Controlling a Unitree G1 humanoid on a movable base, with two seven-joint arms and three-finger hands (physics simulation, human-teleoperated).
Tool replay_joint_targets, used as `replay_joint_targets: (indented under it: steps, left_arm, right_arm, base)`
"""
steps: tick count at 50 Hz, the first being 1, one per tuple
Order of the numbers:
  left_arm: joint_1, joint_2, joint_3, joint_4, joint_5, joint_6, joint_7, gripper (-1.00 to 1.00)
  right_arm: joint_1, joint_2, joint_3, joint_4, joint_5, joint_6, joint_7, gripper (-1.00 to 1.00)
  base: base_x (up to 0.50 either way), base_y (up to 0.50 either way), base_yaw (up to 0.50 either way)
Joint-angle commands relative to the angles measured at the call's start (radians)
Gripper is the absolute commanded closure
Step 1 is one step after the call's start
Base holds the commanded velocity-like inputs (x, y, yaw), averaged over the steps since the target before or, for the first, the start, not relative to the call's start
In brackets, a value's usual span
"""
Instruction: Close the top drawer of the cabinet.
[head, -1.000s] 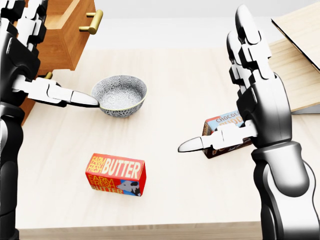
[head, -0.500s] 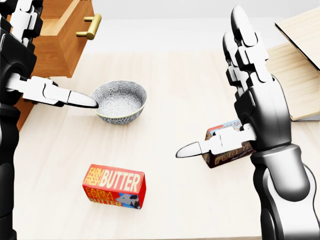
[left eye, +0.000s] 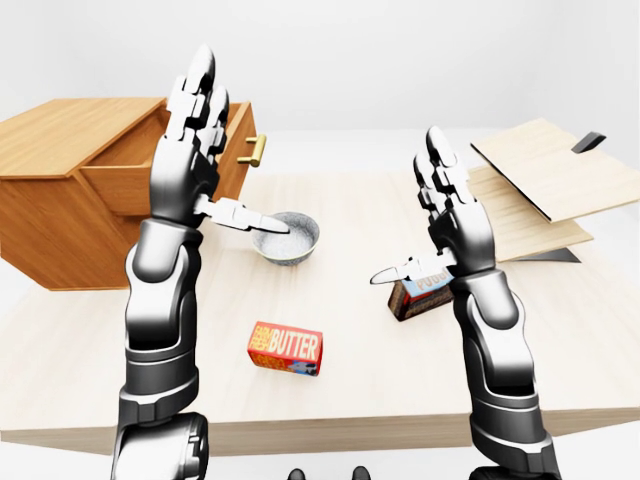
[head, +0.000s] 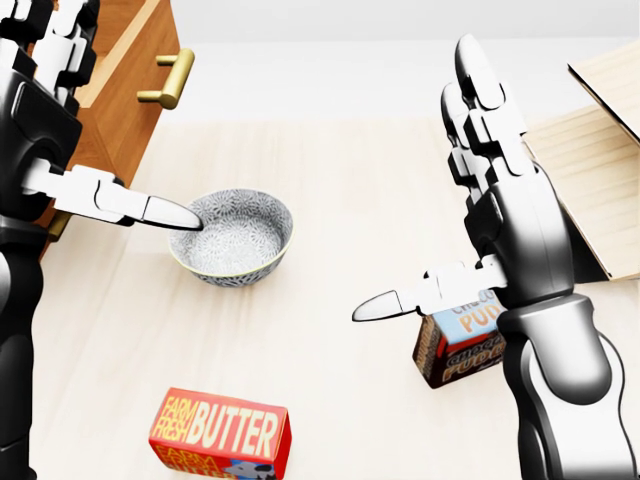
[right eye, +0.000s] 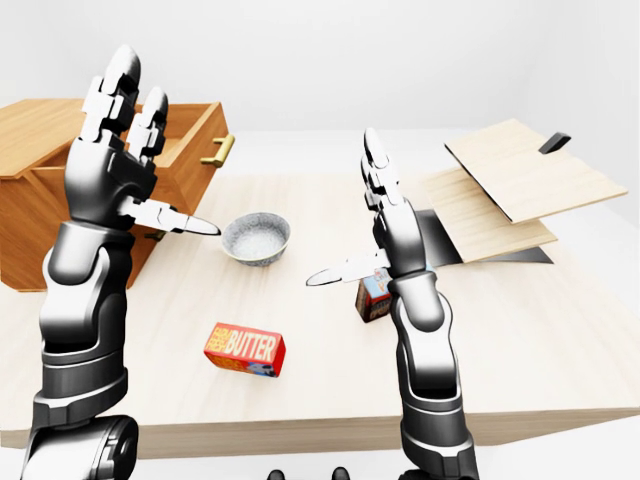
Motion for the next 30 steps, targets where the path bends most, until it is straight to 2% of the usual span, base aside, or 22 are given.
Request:
replay_joint_targets:
  steps: [1,10,17,21,26,30]
  left_arm:
    - [0.018,-0.008,-0.007,-0.002,0.016,0.000,-0.012,-1.00]
    - [0.071,-0.064,-0.056,0.101,0.075,0.000,-0.043,-1.00]
    - [0.065,-0.094,-0.073,0.186,0.105,0.000,-0.054,-1.00]
    - [0.033,-0.091,-0.069,0.295,0.116,0.000,-0.046,-1.00]
    - [-0.084,-0.071,-0.056,0.654,0.130,0.000,-0.010,-1.00]
    - [-0.179,-0.047,-0.036,0.861,0.110,0.000,0.040,-1.00]
  right_arm:
    - [0.007,0.001,0.003,0.020,-0.009,0.000,-0.007,-1.00]
    - [0.029,0.017,0.018,0.020,-0.037,0.000,-0.021,-1.00]
    - [0.036,0.022,0.025,0.013,-0.047,0.000,-0.020,-1.00]
    - [0.042,0.024,0.023,0.023,-0.049,0.000,-0.020,-1.00]
    - [0.055,0.027,0.026,0.012,-0.049,0.000,-0.020,-1.00]
    - [0.071,0.033,0.021,-0.022,-0.034,0.000,-0.016,-1.00]
  base:
    - [0.00,0.00,0.00]
    - [0.00,0.00,0.00]
    - [0.00,0.00,0.00]
    - [0.00,0.00,0.00]
    - [0.00,0.00,0.00]
    - [0.00,0.00,0.00]
